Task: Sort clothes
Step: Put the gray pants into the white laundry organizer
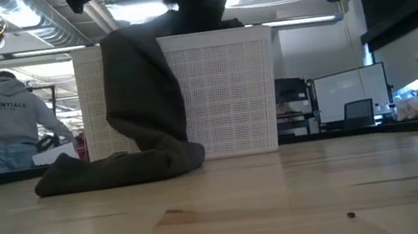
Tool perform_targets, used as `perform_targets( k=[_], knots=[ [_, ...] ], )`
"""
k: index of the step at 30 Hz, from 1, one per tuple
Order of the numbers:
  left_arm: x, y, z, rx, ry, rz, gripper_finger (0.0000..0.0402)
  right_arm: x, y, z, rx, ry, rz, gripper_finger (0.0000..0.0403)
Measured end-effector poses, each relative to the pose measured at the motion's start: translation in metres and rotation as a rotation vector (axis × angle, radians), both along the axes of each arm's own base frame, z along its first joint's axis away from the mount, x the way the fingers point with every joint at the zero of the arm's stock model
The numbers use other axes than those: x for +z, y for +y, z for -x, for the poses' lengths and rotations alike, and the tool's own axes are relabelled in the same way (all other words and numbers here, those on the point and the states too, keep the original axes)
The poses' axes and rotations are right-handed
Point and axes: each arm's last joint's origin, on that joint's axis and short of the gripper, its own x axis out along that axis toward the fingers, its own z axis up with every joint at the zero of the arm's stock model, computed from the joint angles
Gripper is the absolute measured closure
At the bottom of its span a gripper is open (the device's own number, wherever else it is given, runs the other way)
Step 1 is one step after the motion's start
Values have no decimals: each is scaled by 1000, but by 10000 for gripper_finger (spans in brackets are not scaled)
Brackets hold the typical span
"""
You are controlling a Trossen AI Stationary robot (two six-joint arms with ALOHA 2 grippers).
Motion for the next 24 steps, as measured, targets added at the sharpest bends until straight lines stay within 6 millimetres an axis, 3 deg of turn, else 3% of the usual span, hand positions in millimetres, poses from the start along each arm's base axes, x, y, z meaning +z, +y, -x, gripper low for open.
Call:
perform_targets(
  k=[3, 6, 11, 17, 20, 24],
  knots=[
    [0, 0, 0, 0, 1, -2, 199, -4, -22, 3, -37, 37, -3, 383],
    [0, 0, 0, -2, 3, -14, 199, -24, -40, -2, -50, 134, -25, 388],
    [0, 0, 0, -2, 5, -20, 199, -89, -63, -18, -94, 323, -200, 391],
    [0, 0, 0, -3, 5, -21, 199, -149, -68, -29, -104, 438, -357, 380],
    [0, 0, 0, -3, 6, -20, 199, -163, -68, -31, -123, 478, -414, 374],
    [0, 0, 0, -2, 8, -18, 199, -157, -68, -29, -158, 422, -476, 343]
  ],
)
